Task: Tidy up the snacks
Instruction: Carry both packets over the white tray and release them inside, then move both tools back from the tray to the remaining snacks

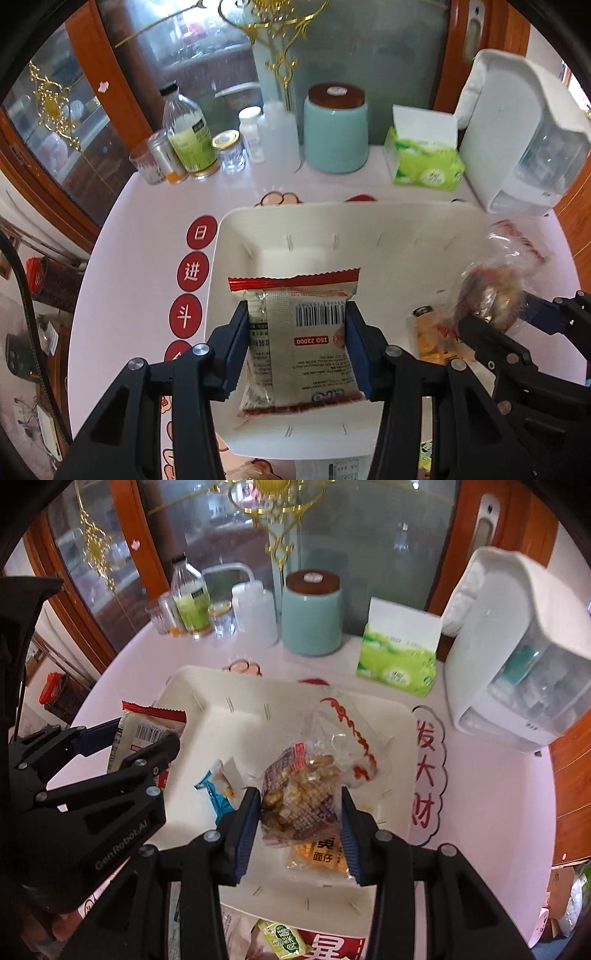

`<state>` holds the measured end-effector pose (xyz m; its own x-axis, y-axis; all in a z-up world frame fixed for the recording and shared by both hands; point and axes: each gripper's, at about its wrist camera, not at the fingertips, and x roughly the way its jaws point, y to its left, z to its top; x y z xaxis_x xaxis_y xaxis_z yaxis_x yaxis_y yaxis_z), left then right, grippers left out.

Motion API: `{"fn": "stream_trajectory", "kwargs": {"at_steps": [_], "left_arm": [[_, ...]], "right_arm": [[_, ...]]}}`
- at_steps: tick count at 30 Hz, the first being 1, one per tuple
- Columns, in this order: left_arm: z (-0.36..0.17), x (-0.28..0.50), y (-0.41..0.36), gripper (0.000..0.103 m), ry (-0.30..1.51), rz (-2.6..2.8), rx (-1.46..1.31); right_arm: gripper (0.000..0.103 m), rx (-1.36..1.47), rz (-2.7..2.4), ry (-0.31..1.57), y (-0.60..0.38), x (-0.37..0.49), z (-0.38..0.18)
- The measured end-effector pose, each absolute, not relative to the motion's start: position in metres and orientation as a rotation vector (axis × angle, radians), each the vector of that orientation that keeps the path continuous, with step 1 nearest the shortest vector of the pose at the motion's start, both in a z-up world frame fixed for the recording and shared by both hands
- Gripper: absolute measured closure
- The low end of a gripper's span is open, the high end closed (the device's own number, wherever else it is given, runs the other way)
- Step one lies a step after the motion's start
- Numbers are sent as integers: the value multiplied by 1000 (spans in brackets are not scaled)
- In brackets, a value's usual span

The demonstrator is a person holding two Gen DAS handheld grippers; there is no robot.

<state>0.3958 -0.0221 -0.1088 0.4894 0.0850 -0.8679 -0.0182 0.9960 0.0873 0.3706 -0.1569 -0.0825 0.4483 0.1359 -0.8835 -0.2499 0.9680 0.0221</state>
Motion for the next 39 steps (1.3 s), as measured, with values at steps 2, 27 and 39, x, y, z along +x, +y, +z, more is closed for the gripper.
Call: {"fn": "stream_trajectory", "kwargs": {"at_steps": [2, 27, 39], "left_arm": [[-114, 397, -20, 45, 1070, 73, 67], [-104, 372, -5, 12, 1066, 47, -43], [-55, 318, -8, 12, 978, 1, 16]], "right_arm": [[61, -112, 240, 1089, -157, 374, -91], [52, 31, 225, 1115, -176, 367, -95], [52, 38, 231, 1060, -175, 330, -61]]}}
